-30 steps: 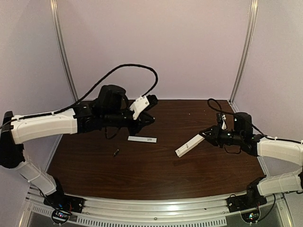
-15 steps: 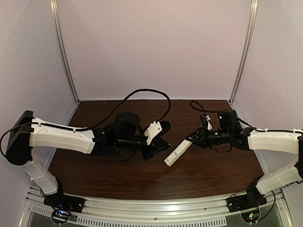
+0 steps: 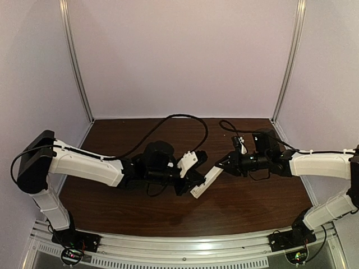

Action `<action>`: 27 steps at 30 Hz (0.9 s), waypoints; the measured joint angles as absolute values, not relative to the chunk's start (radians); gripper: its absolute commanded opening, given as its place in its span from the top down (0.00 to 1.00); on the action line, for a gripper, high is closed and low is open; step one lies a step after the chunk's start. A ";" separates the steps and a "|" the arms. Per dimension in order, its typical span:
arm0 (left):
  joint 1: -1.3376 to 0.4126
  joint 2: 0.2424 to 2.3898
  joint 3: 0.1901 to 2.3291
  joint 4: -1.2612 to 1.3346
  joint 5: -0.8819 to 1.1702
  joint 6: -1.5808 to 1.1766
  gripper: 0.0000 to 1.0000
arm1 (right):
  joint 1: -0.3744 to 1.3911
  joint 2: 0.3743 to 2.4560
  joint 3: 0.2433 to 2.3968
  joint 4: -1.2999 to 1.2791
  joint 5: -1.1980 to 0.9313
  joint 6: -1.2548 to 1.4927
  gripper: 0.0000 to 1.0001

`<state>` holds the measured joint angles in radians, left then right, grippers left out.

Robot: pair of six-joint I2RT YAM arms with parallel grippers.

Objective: Load the batteries into the remote control
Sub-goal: Place the battery in the battery compartment.

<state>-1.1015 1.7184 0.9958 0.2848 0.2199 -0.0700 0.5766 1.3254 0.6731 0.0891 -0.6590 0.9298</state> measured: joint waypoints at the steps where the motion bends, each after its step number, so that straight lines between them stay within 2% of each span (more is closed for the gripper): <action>1: -1.102 1.723 0.995 0.285 0.218 -0.071 1.00 | 0.577 1.326 0.673 0.089 -0.659 0.931 1.00; 23: -1.104 1.785 1.006 0.261 0.116 -0.077 1.00 | 0.577 1.330 0.684 0.093 -0.657 0.946 1.00; 27: -1.105 1.792 1.017 0.246 0.108 -0.077 0.95 | 0.577 1.333 0.688 0.087 -0.653 0.945 1.00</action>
